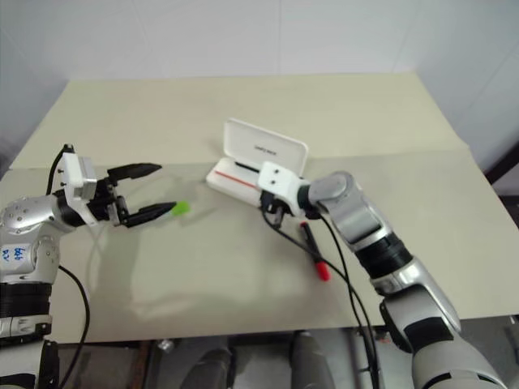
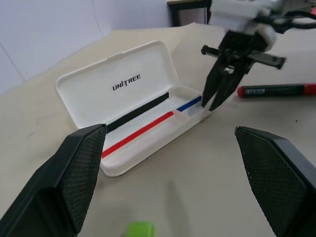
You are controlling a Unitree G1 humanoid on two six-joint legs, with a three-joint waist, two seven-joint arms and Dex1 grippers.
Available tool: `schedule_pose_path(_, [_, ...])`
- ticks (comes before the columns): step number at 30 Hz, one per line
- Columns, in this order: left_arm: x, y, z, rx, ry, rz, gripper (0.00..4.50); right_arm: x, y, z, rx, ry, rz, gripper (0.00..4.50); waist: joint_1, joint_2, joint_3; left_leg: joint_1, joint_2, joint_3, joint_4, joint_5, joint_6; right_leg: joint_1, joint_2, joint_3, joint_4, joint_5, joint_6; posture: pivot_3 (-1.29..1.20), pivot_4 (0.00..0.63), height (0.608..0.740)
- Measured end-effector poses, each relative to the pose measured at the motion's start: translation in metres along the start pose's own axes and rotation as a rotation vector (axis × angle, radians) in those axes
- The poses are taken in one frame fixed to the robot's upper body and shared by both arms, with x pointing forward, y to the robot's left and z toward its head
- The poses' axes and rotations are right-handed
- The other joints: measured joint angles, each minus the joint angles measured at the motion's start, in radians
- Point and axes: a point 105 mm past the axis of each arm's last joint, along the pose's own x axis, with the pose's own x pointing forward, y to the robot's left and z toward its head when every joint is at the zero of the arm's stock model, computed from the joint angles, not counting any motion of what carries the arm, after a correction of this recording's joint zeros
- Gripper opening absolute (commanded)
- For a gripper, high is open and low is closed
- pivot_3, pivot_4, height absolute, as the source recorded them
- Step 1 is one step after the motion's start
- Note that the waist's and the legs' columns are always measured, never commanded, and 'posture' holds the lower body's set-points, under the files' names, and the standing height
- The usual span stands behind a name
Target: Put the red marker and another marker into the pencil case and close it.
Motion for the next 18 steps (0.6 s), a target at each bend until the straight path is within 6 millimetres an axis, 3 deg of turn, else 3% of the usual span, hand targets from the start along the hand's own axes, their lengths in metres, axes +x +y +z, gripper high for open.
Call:
schedule_pose_path(5, [0.0,-0.002,0.003,-0.007,-0.032,-0.019,4.5,-0.009,0.038,0.016,-0.116,-0.049,0.088,0.49,0.003,0.0,0.0,0.0,0.0,0.001,0.001,0.0,0.0,0.0,0.0,0.0,-0.002,0.0,0.0,0.0,0.15,0.74])
schedule_pose_path(9, [0.0,-0.003,0.003,-0.005,-0.034,-0.024,4.5,-0.007,0.05,0.009,-0.118,-0.034,0.119,0.49,0.005,0.0,0.0,0.001,0.0,0.001,0.002,0.0,0.0,0.0,0.0,0.0,-0.001,0.0,-0.001,0.0,0.15,0.74])
schedule_pose_path(14, [0.0,-0.003,0.003,-0.005,-0.035,-0.024,4.5,-0.006,0.025,-0.01,-0.085,0.041,0.028,0.49,0.005,0.0,0.0,0.001,0.0,0.001,0.003,0.001,0.0,0.0,0.0,0.0,0.0,0.002,-0.002,0.0,0.15,0.74])
schedule_pose_path(18, [0.002,-0.002,0.005,0.003,-0.041,-0.025,4.5,-0.007,-0.014,-0.019,-0.034,0.098,-0.098,1.46,0.003,0.0,0.0,0.002,0.0,0.001,0.003,0.001,-0.001,0.0,0.001,0.0,0.0,0.003,-0.002,0.0,0.15,0.74])
